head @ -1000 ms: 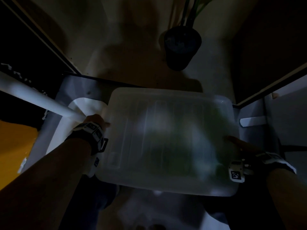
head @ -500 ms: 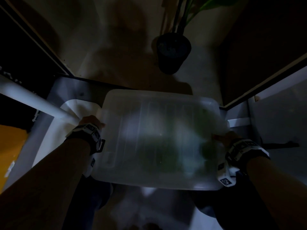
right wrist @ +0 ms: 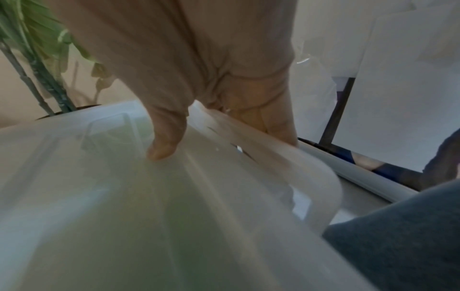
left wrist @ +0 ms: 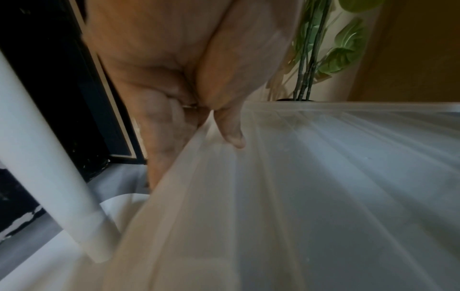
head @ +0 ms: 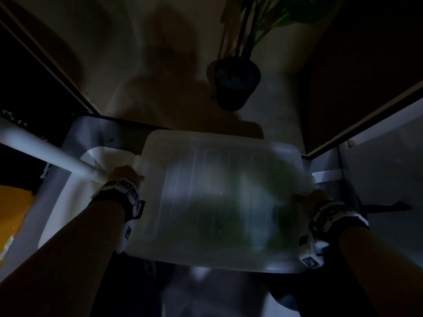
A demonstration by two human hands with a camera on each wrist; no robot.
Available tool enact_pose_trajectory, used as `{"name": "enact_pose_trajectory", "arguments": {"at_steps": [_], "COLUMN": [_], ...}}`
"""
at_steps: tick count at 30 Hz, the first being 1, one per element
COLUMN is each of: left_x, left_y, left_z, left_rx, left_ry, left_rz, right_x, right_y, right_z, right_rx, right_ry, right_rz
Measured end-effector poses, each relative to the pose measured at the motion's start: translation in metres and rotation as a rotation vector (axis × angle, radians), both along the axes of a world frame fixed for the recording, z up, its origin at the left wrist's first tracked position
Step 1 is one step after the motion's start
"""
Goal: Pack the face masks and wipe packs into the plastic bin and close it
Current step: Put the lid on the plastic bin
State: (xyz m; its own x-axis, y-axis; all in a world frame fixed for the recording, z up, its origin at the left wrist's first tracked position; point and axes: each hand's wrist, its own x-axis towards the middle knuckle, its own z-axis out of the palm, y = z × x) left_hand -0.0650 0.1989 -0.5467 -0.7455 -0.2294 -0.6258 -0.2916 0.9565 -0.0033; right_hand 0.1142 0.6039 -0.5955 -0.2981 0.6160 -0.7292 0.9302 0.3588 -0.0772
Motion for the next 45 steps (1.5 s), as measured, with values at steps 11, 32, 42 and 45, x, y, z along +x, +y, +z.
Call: {"name": "enact_pose_trajectory", "arguments": {"at_steps": [11,32,42,45], "left_x": [-0.011,0.013,0.032,0.037], "left_y": [-0.004,-0.01,-0.002,0.006], "left_z": [-0.001,0.011,0.167,0.222], "left_rx": [0.005,0.089,0.058,0.037], "left_ry": [-0.03,-0.084,-0.063,-0.076], "left_rz": [-0.041,0.115,0.023,-0.046], "right_x": [-0.009,0.046,0.048,0.049], "right_y": [-0.002,0.037,-0.005,-0.004], "right_z": [0.001,-0.054,0.183,0.253], "right_rx": [0.004,-0.203,-0.155,-0.103], "right_ry": [0.029,0.25,0.223,0.253], "right_rz": [0.063,-0.184,-0.207,-0.205]}}
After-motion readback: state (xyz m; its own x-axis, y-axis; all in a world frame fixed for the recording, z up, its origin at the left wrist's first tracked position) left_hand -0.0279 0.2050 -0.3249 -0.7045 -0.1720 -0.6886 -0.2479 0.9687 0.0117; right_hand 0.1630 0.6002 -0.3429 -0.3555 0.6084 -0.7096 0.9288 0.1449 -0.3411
